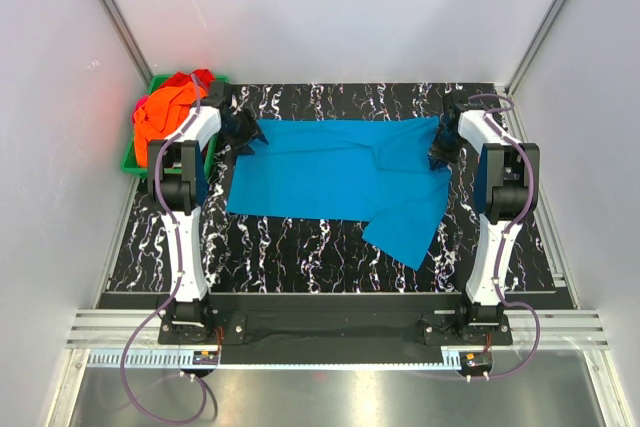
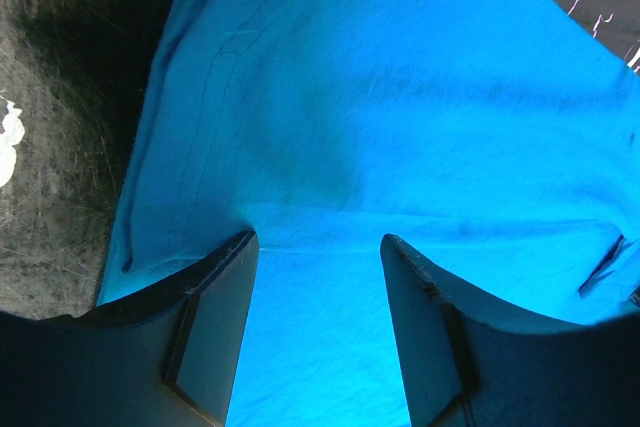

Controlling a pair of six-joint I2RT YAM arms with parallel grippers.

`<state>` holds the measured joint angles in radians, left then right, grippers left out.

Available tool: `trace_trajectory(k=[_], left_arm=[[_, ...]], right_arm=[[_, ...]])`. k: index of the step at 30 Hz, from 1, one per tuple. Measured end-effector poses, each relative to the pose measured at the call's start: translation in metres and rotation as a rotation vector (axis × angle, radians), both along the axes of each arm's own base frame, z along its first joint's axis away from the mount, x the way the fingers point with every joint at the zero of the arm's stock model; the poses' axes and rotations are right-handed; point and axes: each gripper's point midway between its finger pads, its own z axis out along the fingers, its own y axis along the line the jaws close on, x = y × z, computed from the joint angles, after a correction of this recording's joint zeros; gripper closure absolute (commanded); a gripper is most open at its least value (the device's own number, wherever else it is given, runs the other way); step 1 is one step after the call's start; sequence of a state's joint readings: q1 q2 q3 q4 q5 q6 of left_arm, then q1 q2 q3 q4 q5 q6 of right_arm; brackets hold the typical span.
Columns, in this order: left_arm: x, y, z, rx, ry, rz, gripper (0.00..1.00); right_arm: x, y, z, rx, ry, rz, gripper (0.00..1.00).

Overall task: Fold and stack the t-shirts
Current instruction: Fold the tshirt

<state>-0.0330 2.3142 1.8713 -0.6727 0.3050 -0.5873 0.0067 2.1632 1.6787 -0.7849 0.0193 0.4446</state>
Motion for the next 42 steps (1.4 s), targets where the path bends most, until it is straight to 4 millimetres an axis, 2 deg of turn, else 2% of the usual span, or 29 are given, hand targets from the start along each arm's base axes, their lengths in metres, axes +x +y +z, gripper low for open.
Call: trace_trajectory(k=[3, 7, 9, 12, 15, 17, 25, 34, 39, 41, 42], left_arm=[[0.000, 0.000, 0.000, 0.000, 0.000, 0.001, 0.40], [0.000, 0.000, 0.000, -0.001, 0.000, 0.001, 0.40], [0.000, 0.000, 0.000, 0.000, 0.001, 0.002, 0.40], [0.000, 0.000, 0.000, 0.000, 0.000, 0.002, 0.40], [0.000, 0.000, 0.000, 0.000, 0.000, 0.002, 0.40], [0.000, 0.000, 0.000, 0.000, 0.000, 0.002, 0.40], [0.000, 0.000, 0.000, 0.000, 0.000, 0.003, 0.39], [0.000, 0.000, 0.000, 0.001, 0.001, 0.004, 0.39], [-0.002, 0.002, 0.000, 0.014, 0.004, -0.006, 0.39], [-0.002, 0.002, 0.000, 0.016, 0.005, -0.008, 0.39], [-0.002, 0.002, 0.000, 0.016, 0.005, -0.008, 0.39]], right_arm=[[0.000, -0.001, 0.000, -0.004, -0.001, 0.002, 0.91], [0.000, -0.002, -0.004, -0.009, 0.006, 0.001, 0.83], [0.000, -0.002, -0.005, -0.009, 0.010, 0.001, 0.83], [0.000, -0.002, -0.005, -0.009, 0.008, 0.001, 0.89], [0.000, -0.002, -0.005, -0.012, 0.008, 0.000, 1.00], [0.001, -0.003, -0.004, -0.016, 0.007, -0.002, 1.00], [0.011, -0.005, 0.030, -0.030, -0.009, 0.020, 1.00], [-0.016, -0.006, 0.030, -0.037, 0.083, 0.048, 1.00], [-0.018, -0.007, 0.045, -0.040, 0.060, 0.064, 1.00], [-0.015, -0.004, 0.052, -0.026, 0.027, 0.078, 0.92], [-0.012, -0.001, 0.055, -0.013, 0.000, 0.083, 0.79]])
